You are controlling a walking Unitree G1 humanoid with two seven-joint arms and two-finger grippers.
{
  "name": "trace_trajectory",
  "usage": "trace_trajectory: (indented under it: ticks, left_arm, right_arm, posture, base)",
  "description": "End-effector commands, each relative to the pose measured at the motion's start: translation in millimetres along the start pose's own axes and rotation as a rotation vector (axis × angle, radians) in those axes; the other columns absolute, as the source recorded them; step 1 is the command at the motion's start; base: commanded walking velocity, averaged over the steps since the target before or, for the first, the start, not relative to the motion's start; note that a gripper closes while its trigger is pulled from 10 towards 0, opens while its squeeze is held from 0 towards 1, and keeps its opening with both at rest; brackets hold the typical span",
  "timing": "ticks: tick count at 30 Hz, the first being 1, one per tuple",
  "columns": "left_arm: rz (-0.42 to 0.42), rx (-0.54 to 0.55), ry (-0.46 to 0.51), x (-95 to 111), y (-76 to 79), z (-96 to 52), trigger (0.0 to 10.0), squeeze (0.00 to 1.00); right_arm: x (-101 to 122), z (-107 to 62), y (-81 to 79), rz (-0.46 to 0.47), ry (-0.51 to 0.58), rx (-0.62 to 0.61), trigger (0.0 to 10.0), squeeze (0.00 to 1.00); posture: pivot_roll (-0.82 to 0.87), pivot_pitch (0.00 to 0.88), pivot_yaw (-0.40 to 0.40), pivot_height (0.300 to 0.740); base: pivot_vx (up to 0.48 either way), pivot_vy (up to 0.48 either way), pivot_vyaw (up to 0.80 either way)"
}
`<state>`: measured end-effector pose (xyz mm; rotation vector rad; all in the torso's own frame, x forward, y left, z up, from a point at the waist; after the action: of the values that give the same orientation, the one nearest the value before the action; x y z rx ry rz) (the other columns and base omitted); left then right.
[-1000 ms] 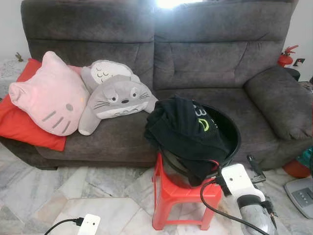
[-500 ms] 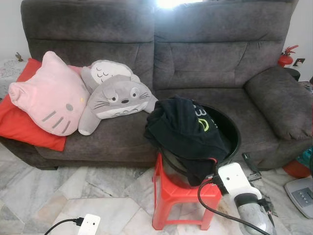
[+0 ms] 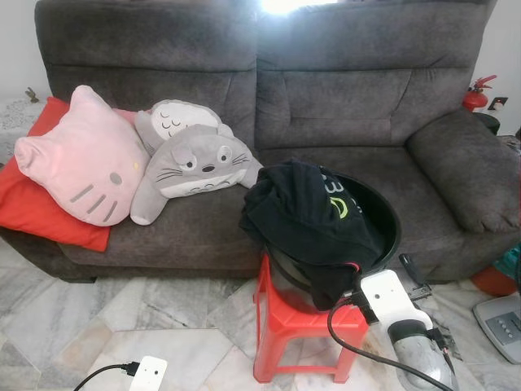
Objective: Hang hanger
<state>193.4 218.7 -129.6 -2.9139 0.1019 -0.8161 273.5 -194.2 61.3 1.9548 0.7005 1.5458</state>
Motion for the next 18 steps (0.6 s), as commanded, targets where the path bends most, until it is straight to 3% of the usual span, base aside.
trace_trajectory:
  ticks: [1, 9, 18]
  left_arm:
    - [0.015, 0.001, -0.014, -3, 0.5, -0.2, 10.0, 0.00]
    - [0.013, 0.002, -0.012, -3, -0.7, -0.4, 10.0, 0.00]
    - [0.009, -0.002, -0.011, -3, 0.8, -0.2, 10.0, 0.00]
  right_arm:
    - [0, 4.1, 3.2, 0.005, 0.005, -0.009, 10.0, 0.00]
    - [11, 13.4, 0.5, 0.013, 0.058, 0.008, 10.0, 0.00]
    - [-4, 15.8, 6.1, 0.009, -0.027, -0.041, 10.0, 0.00]
  posture:
    - [-0.17, 0.000, -0.002, 0.727]
    - [-0.17, 0.000, -0.004, 0.727]
    - [-0.17, 0.000, -0.004, 0.727]
  base:
    - [0.000, 0.000, 0.00]
    - [0.000, 0.000, 0.00]
    - [0.000, 0.000, 0.00]
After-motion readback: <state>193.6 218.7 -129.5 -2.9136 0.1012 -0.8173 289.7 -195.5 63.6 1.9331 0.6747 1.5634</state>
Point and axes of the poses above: a point about 5 cm out from each wrist's last joint towards the gripper, its own z axis pointing out of the wrist towards the gripper, its own x axis along the axis of the wrist's last joint, y = z × x, the point moved 5 cm from there along z, pointing out of the wrist towards the gripper, and after that the axes turned 8 degrees about -z, right-handed, at the moved point
